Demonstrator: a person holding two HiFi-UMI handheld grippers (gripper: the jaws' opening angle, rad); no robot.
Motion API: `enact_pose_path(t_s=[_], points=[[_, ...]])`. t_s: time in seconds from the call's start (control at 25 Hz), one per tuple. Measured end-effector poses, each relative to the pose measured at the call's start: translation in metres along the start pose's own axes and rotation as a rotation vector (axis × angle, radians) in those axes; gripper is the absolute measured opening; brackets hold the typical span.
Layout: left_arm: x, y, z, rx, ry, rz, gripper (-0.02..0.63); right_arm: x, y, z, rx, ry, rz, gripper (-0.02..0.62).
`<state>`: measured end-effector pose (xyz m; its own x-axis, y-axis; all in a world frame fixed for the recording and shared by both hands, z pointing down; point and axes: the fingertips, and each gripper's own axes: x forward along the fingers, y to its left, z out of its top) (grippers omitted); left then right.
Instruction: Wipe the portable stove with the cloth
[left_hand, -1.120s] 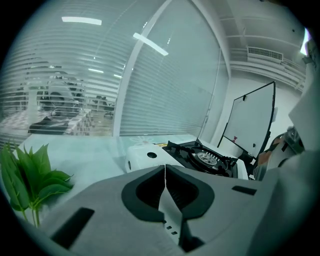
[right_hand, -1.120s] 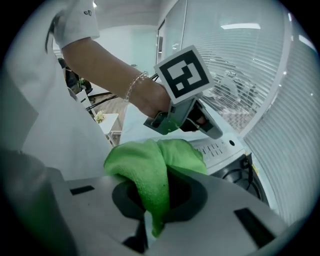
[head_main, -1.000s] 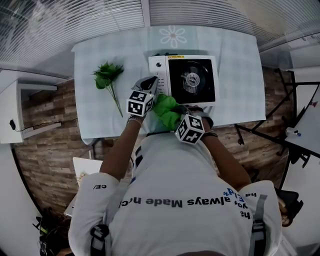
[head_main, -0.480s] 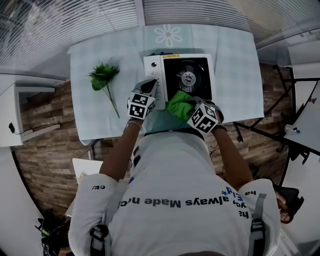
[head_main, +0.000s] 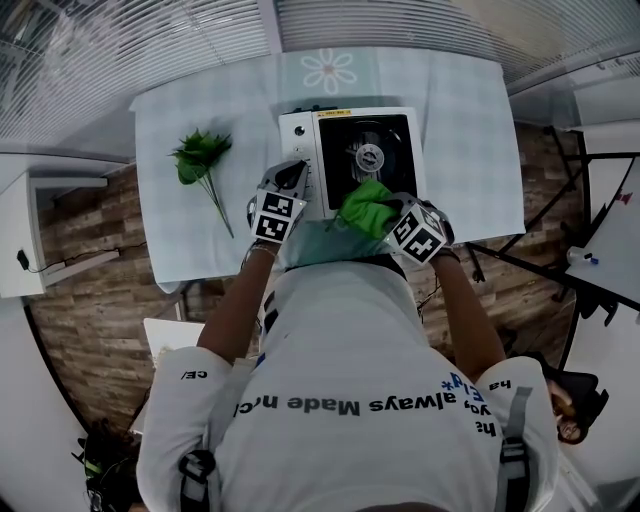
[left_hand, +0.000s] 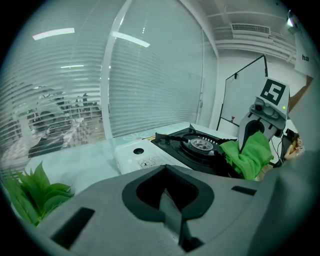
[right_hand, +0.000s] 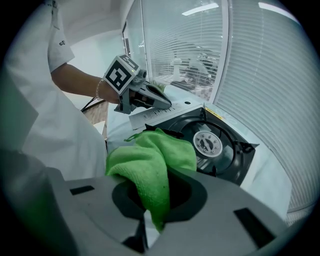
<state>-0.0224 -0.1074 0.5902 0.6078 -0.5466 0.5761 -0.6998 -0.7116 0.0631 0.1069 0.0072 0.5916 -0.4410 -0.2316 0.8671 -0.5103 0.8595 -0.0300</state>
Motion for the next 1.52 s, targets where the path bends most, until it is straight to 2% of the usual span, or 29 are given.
enact_pose_path(t_s=[0.6,0.8,0.96,1.12,1.24,1.4,1.52], points=[[0.000,0.000,0.000,0.012,0.013,0.001,0.012,-0.021,-0.032,-0.040,0.035,0.057,-0.027,0.023],[0.000,0.001,-0.002,-0.019,0.020,-0.012,0.012,-0.023,-0.032,-0.039,0.018,0.078,-0.048,0.023],[-0.002,0.000,-0.001,-0.012,0.022,-0.010,0.012,-0.051,-0.041,-0.012,0.018,-0.012,-0.106,0.023],[-0.001,0.000,0.000,-0.016,0.025,-0.016,0.012,-0.092,-0.075,0.008,0.063,-0.104,-0.228,0.023],[0.000,0.001,-0.001,-0.019,0.025,-0.020,0.012,-0.093,-0.094,-0.010,0.090,-0.054,-0.285,0.023],[0.000,0.001,-0.002,-0.028,0.021,-0.018,0.012,-0.051,-0.091,-0.052,0.118,0.050,-0.250,0.023],[0.001,0.000,-0.001,-0.026,0.020,-0.023,0.012,-0.036,-0.094,-0.066,0.195,0.036,-0.261,0.023]])
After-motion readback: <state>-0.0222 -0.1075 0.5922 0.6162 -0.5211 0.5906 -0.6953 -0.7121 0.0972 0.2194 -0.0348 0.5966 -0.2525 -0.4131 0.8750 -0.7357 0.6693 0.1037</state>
